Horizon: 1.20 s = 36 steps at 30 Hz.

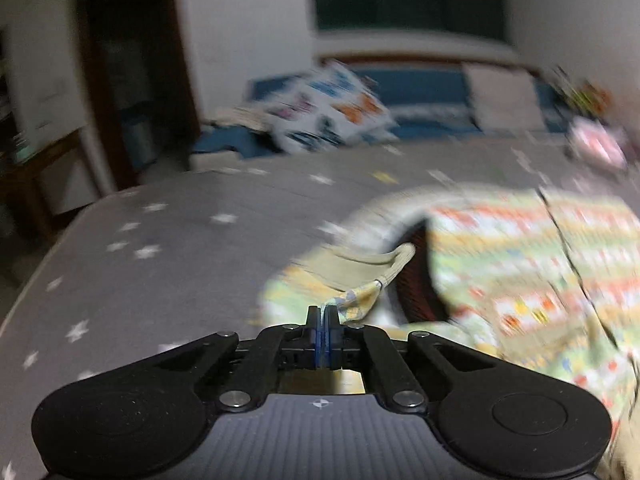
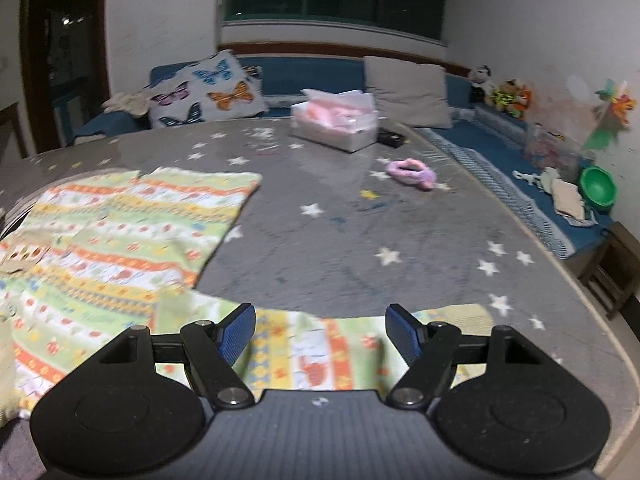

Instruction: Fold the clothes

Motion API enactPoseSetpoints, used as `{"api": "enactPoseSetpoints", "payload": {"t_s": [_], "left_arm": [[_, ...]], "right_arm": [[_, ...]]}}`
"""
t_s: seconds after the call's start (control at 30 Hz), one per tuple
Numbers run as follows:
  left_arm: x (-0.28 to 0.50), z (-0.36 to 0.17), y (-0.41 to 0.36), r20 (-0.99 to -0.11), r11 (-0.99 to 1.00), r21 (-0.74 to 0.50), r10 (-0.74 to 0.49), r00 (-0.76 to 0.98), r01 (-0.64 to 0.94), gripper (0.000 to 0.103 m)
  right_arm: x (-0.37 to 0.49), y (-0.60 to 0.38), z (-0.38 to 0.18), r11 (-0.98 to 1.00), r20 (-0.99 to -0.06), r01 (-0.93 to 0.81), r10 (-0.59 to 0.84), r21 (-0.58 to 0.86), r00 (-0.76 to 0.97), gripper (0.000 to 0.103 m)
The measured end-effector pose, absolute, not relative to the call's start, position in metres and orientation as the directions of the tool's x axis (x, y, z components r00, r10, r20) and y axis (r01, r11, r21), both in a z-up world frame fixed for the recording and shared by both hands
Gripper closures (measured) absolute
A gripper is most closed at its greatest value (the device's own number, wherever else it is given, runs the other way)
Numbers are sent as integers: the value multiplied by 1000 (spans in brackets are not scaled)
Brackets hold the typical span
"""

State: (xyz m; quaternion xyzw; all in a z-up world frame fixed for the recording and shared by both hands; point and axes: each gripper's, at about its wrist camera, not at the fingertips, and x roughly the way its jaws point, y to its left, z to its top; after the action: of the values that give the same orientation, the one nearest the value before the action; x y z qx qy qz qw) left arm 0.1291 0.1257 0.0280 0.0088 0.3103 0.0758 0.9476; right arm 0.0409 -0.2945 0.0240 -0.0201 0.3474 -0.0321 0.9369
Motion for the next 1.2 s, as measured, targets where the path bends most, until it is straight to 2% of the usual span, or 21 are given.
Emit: {"api": "enactPoseSetpoints", "payload": {"t_s": [0.13,0.23,0.37,0.4,0.47,0.5,0.53,0.6,0.7,0.83,0.93,0.97,1.0,1.13,1.2], "left_arm": [[94,35,174,-574,936,-63,249,780,-345,102],[75,24,203,-626,888,-128,274,730,-443,101],[58,17,217,-644,860,-130,305,702,-493,98],[53,18,215,-631,865,-125,308,712,-485,93],[47,23,207,-602,888,-89,314,734,-452,72],[45,25,200,-588,900,-62,317,744,-432,54],[43,28,191,-576,911,-32,319,752,-410,45],[45,30,174,-560,941,18,290,776,-338,44],[59,28,146,-549,962,120,271,791,-246,29],[88,12,130,-579,964,199,263,772,-178,22],[105,0,139,-599,956,220,290,746,-195,21],[109,-1,143,-601,955,218,293,743,-200,23],[111,0,148,-606,957,206,287,742,-202,31],[116,2,169,-632,975,122,220,743,-186,89],[114,3,175,-629,971,118,235,741,-208,91]], "right_arm": [[41,-284,21,998,-659,15,-47,-55,751,29],[40,-281,19,999,-662,5,-36,-49,749,29],[39,-280,21,999,-662,1,-31,-45,749,29],[38,-280,22,999,-661,0,-29,-44,750,29],[37,-280,23,999,-659,-3,-25,-42,751,29],[37,-279,24,999,-658,-4,-24,-42,752,29],[37,-279,24,999,-658,-5,-24,-42,753,29],[37,-277,24,999,-659,-7,-22,-41,752,29],[38,-274,24,999,-660,-16,-12,-36,751,29],[37,-270,25,999,-656,-32,5,-30,755,28],[36,-270,24,999,-657,-33,6,-29,754,28],[36,-271,24,999,-658,-33,7,-28,753,28],[36,-271,24,999,-659,-32,7,-26,752,28],[45,-275,21,999,-673,-35,31,7,739,28],[52,-275,20,999,-677,-36,39,18,735,28]]}}
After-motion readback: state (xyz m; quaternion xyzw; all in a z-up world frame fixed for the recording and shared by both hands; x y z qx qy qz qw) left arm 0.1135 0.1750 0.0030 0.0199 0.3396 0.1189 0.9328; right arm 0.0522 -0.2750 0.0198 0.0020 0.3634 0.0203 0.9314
